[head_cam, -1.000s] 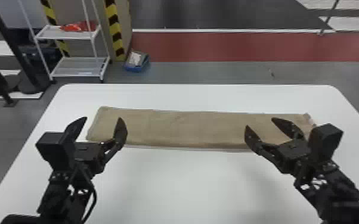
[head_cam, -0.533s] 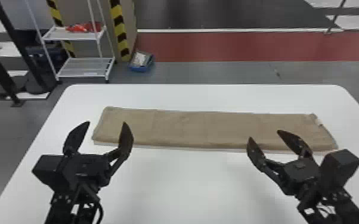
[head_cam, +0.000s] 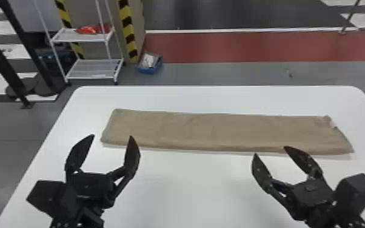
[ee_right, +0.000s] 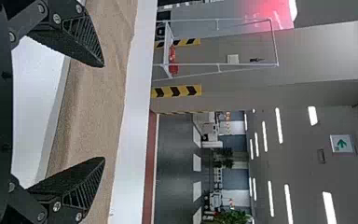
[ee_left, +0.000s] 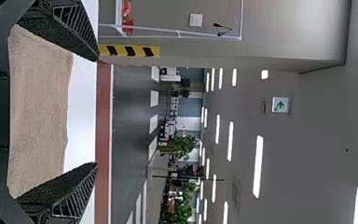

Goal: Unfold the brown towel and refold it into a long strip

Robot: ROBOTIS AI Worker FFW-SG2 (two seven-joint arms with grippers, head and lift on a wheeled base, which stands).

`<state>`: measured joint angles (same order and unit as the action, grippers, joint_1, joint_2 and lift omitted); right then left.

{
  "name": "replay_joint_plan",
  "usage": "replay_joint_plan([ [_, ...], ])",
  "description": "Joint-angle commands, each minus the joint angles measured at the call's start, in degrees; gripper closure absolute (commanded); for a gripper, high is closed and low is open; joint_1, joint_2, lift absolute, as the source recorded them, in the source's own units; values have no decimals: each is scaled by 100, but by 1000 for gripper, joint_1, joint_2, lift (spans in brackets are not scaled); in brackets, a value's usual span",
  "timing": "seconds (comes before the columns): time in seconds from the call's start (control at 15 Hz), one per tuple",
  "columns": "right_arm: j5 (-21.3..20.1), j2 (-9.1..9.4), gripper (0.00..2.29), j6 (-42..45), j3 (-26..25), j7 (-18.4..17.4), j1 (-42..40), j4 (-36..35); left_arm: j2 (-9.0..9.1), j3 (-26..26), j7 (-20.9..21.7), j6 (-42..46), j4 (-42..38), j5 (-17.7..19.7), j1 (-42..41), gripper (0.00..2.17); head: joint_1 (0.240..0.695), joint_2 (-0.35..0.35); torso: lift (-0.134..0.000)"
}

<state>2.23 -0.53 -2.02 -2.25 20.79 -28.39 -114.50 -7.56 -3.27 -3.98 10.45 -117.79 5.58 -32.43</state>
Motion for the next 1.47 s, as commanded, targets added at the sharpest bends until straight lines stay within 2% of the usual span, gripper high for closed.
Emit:
replay_joint_plan([
  [0.0,14,58,194,48,67,-66,-158,-116,0,-7,-6,190,-7,-40,-123,80,695,61,-123],
  [0.53,261,58,194,65,111,-57,-492,-371,-9,11,-147,295,-122,-268,-361,80,695,80,-123],
  [1.07,718,58,194,276,-197,-57,-799,-573,26,283,-156,313,133,-119,-413,80,695,85,-123],
  [1.4,735,58,194,276,-223,-57,-817,-600,35,257,-130,330,151,-119,-413,80,695,83,-123],
])
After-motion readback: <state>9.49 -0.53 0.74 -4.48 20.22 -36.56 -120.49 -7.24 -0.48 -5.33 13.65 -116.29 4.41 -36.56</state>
